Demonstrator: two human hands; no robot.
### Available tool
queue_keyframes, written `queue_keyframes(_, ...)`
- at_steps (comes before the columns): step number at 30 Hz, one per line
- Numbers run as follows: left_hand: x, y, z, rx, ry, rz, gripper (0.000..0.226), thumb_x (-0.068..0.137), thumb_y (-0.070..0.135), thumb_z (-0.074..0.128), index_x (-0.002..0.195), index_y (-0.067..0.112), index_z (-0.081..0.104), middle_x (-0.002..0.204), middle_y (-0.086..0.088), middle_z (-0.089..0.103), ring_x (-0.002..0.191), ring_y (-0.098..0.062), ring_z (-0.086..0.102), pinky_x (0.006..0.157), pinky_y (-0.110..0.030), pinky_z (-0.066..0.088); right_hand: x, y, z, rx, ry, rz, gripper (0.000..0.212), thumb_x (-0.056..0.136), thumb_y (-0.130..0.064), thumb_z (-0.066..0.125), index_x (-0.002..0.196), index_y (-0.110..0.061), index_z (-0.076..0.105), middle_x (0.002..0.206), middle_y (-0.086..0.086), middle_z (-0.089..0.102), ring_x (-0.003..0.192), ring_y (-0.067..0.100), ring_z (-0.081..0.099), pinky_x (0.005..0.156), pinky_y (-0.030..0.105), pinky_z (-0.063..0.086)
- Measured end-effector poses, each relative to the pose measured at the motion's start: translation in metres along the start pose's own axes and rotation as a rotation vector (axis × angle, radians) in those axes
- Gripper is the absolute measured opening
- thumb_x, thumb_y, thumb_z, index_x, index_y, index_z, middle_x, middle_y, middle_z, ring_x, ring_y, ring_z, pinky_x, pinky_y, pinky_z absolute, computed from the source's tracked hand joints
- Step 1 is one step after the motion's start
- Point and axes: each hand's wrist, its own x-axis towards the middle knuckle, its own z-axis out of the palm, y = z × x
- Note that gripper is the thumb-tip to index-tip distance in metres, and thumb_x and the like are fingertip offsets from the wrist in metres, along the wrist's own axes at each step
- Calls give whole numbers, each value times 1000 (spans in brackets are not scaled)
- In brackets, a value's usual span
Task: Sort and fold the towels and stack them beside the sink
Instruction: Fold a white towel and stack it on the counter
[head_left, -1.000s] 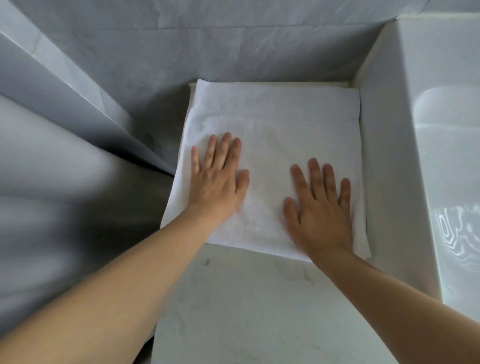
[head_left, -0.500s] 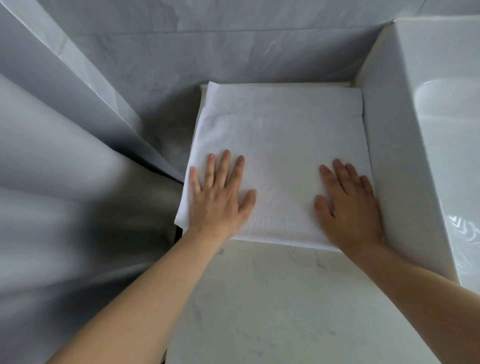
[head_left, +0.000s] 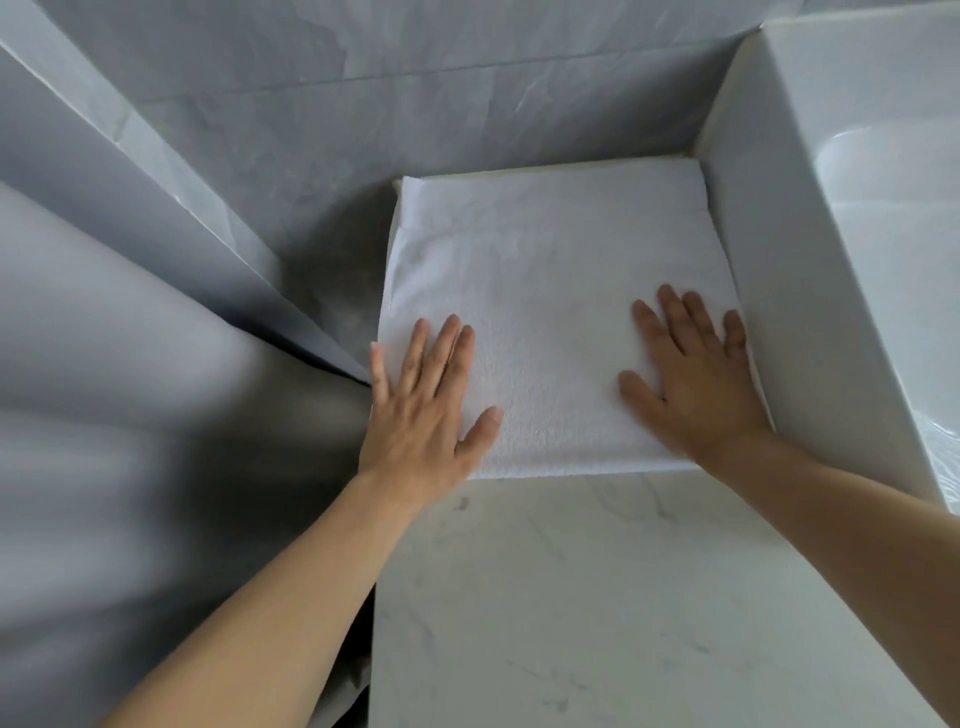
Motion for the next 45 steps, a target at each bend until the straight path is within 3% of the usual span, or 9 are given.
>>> queue_keyframes(3,-16,-9,6,124,-56,342,85,93,67,27,159,22,0,167,1,-4,153,-22,-8,121,-58,6,4,-1,-5,-26,-51,-53,88,83,-70,12,157,-23,10,165,3,1,151,27,-1,117,58,-7)
queue_keyframes(10,-32,-18,-7,66,-2,369,60,88,29,46,145,11,48,153,-8,42,143,-27,38,114,-52,34,-47,-22,2,-204,-173,-312,97,81,-78,30,154,-14,25,162,11,19,147,36,21,106,76,16)
queue_keyframes(19,-16,6,-45,54,-155,61,69,92,-6,41,155,15,26,164,-4,18,150,-21,20,112,-35,38,-48,-40,-32,-352,-366,-221,85,94,-20,42,153,-14,-18,160,9,-25,150,33,-9,118,57,14)
queue_keyframes(22,-1,3,-69,23,-210,22,30,83,-1,47,102,16,63,103,-2,63,91,-25,63,68,-36,53,-35,-60,-61,-449,-417,-146,66,94,-13,46,153,-8,17,159,13,16,142,32,31,101,40,41)
queue_keyframes(26,30,-13,-113,-57,-167,-173,17,85,9,47,69,12,51,66,-4,53,58,-20,49,50,-29,31,12,-64,-116,-399,-453,-4,32,94,-10,46,123,-15,58,123,3,61,114,26,60,79,31,44)
queue_keyframes(31,77,-43,-148,-306,91,-351,19,86,19,57,74,4,56,68,-8,56,61,-24,48,54,-30,31,87,-39,-150,-413,-378,69,28,94,-10,45,118,-6,59,123,12,59,115,32,58,95,39,49)
queue_keyframes(37,144,-63,-115,-1344,280,-595,9,84,14,73,93,14,69,104,-9,73,97,-28,71,87,-43,57,153,-28,-152,-315,-180,221,31,90,-9,49,116,-3,63,112,16,62,114,37,58,95,43,50)
queue_keyframes(41,188,-70,-77,-1173,253,-646,46,95,21,61,139,9,53,144,-2,53,119,-17,56,93,-31,45,179,-18,-125,-329,-81,275,35,93,-11,48,126,-9,60,130,14,60,123,34,55,95,40,45)
queue_keyframes(45,196,-81,-63,-903,306,-657,44,100,34,53,128,1,56,136,-17,56,124,-33,54,96,-40,47,186,-6,-107,-423,-214,232,35,97,-8,40,129,-4,55,135,14,56,126,32,53,97,48,45)
